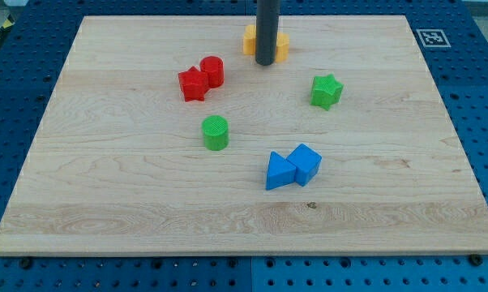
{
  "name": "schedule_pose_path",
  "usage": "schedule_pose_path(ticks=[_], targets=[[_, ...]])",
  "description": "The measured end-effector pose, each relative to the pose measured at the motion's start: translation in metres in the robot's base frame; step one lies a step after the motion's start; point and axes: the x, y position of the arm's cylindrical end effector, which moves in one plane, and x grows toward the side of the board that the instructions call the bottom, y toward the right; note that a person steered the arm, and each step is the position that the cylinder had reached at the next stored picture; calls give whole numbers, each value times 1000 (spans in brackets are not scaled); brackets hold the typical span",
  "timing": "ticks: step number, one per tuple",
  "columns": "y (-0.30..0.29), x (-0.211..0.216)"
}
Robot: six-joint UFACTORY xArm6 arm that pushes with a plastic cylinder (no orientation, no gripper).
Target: Push the green star along with green circle towards left
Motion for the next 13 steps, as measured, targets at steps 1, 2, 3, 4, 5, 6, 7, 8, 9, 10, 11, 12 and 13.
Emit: schedule_pose_path(ticks=[1, 2, 3, 4, 5, 6, 7, 8, 9, 10, 11, 12, 13], targets=[[-6, -12], [-6, 2], [19, 9], [76, 13], [127, 45], [137, 69], [132, 78], [111, 85], [85, 85], [67, 85], [53, 98], [39, 122], [25, 129]])
